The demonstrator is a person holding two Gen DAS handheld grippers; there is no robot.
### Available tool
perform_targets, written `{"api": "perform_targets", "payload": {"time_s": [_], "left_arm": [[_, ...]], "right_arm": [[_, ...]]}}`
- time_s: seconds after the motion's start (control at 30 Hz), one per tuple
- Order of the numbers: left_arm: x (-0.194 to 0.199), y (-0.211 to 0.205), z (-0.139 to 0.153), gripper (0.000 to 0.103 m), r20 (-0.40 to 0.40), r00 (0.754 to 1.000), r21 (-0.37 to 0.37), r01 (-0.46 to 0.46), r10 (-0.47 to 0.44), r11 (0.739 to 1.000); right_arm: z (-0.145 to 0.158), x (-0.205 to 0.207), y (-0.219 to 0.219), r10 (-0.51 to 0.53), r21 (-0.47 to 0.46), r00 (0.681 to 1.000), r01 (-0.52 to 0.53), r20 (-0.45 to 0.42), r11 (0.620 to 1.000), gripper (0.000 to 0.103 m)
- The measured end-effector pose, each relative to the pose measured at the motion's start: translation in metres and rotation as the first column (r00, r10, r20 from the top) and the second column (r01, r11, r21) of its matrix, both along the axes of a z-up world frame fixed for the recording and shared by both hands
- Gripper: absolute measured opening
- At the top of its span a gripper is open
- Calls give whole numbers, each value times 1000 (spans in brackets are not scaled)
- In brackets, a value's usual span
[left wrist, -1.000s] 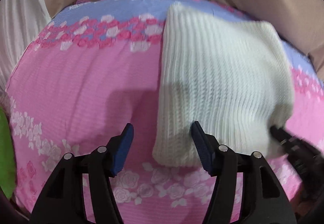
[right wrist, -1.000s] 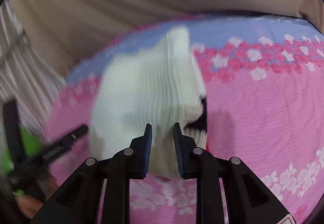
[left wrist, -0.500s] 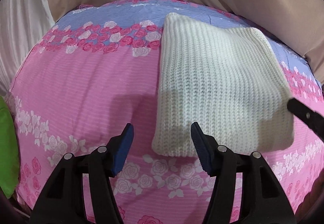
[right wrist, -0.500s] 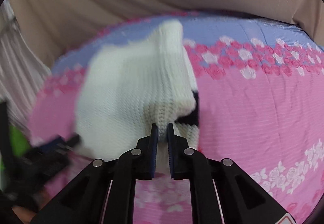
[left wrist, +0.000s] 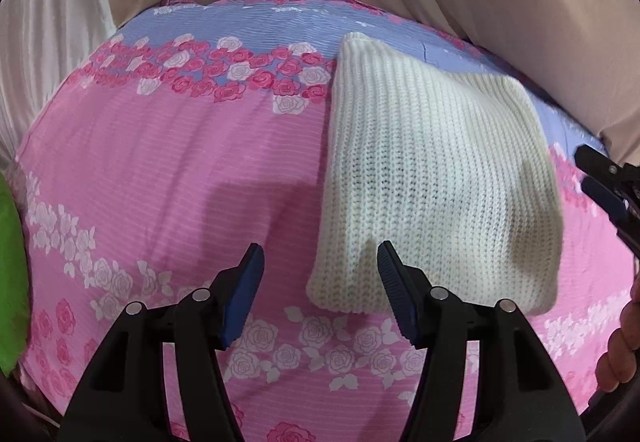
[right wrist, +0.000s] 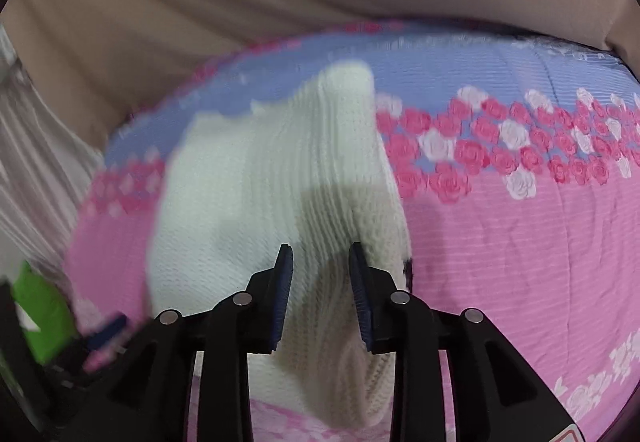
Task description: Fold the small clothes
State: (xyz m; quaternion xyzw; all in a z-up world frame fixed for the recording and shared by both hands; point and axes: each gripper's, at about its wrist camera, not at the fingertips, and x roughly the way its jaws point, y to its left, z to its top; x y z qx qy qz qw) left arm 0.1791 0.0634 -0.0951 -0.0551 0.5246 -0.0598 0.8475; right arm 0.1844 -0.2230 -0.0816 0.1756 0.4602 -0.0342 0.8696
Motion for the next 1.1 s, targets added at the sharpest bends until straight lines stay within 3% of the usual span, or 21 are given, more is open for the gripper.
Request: {"api": "perform_targets", "payload": {"time_s": [0.1,0.17,0.2,0.23,0.27,0.3,0.37,0.4,0.5,0.57,0.63,0.67,0.7,0.8,0.93,1.07,1.1], "left_arm": [[-1,4,-3,58,-19,1000,-29,-22,22,999],[0,2,-9,58,-41,999,-31,-25,24,999],[0,1,-11,58,-50,998,-23,-25,24,999],[0,0,-12,58,-49,999,-18,-22,21,1000],[-1,-1,-13,58,-43,999,-9,-22,22,1000],[-1,-1,-14,58,-43,999,-3,-23,23,1000],[1,-2,-18,59,-46,999,-6,-21,20,1000],[1,-2,-18,61,-43,999,-6,-25,24,1000],[6,-7,-23,61,-44,999,27,-24,25,999],[10,-10,-31,64,-52,999,50,-12,14,999],[10,-12,-34,64,-57,998,54,-3,6,999],[10,-11,-32,64,-52,999,56,-3,6,998],[8,-11,-29,62,-47,999,52,-5,8,999],[0,-10,-9,62,-17,1000,0,-9,9,1000],[-7,-18,6,65,12,1000,-16,18,-18,1000],[3,-29,-21,65,-32,999,77,27,-24,997],[7,-30,-29,66,-40,999,101,25,-21,995]], "right_arm": [[21,-20,-16,-75,37,993,72,88,997,59],[4,-16,-22,-86,64,996,85,18,994,60],[-13,-7,-22,-75,89,996,79,-51,993,57],[-27,1,-20,-64,94,993,73,-102,993,47],[-37,8,-16,-45,77,990,56,-133,995,27],[-33,12,-10,-30,36,992,34,-124,999,20],[1,13,-2,24,77,1000,-23,-17,997,18],[31,11,4,52,88,996,-58,74,994,17],[80,5,6,100,101,967,-127,233,987,17],[63,10,-3,84,69,974,-100,210,993,17],[-11,25,-24,1,-4,1000,-1,-27,1000,17],[-49,23,-36,-28,42,992,33,-122,999,19],[-49,14,-44,-57,93,997,62,-56,994,20],[-25,7,-48,-82,163,996,86,-28,983,22],[14,-30,-34,-70,122,994,60,80,991,25],[-7,-76,-18,-78,115,997,75,25,990,27],[-19,-76,-15,-65,115,998,65,-8,991,22]]}}
